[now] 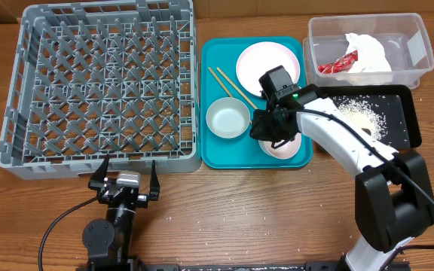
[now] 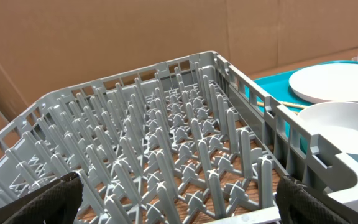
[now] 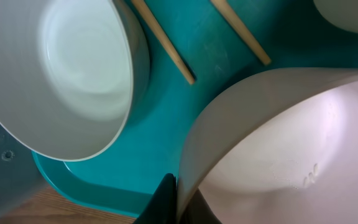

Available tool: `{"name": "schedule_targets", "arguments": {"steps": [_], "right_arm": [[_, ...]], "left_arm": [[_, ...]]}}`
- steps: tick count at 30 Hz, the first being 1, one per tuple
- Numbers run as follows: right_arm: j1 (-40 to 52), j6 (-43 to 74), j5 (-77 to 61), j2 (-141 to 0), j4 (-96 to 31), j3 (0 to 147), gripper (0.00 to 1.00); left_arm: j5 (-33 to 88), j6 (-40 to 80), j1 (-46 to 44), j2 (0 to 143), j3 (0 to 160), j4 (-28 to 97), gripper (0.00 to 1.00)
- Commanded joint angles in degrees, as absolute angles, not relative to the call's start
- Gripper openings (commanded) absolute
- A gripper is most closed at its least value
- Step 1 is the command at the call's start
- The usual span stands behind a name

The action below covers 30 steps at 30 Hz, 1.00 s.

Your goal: Sort waste into correct bins and load items into the dishwasher

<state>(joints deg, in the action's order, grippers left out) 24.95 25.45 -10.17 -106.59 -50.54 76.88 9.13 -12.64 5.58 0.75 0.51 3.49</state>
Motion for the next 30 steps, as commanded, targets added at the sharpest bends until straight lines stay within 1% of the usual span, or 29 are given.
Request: {"name": "schedule_targets", "arguments": {"steps": [1,5,7,10,13,18,21,24,26,27,30], "right_arm": [[25.12,25.76,-10.57,-106.87,-50.13,76.16,0.05],[25.12,25.76,-10.57,-106.87,-50.17,76.16,0.25],[25.12,25.54,-11.27,-106.87,-50.22,76.16,0.28],[25.12,25.54,-11.66,-106.87,-49.95,76.18,0.28],[25.12,25.10,-15.42,-106.85,-48.66,76.84,0.28],[25.02,25.10,-15.49,-106.85,-52.53,84.60,0.28],[25.12,25.93,-15.51,-106.85,-52.36,89.41,0.28],[25.12,30.33,-10.17,-106.85,-51.29,89.47,0.28],[24.97,30.72,-9.61,-106.85,-52.80,90.45,0.23],[24.67,30.81,-8.34,-106.83,-55.55,92.27,0.20],[23.90,31.77,-4.97,-106.69,-60.49,96.12,0.19]], "left_arm": [[8.54,-13.52,5.23,0.27,0.27,3.62,1.00],[8.54,-13.52,5.23,0.27,0.27,3.62,1.00],[8.54,-13.52,5.23,0.27,0.27,3.62,1.00],[8.54,-13.52,5.23,0.27,0.27,3.62,1.00],[8.54,-13.52,5.23,0.27,0.27,3.62,1.00],[8.54,-13.52,5.23,0.27,0.27,3.62,1.00],[8.54,-13.52,5.23,0.27,0.27,3.62,1.00],[8.56,-13.52,5.23,0.27,0.27,3.62,1.00],[8.54,-13.52,5.23,0.27,0.27,3.62,1.00],[8.54,-13.52,5.23,0.27,0.27,3.62,1.00],[8.54,-13.52,5.23,0.27,0.27,3.62,1.00]]}}
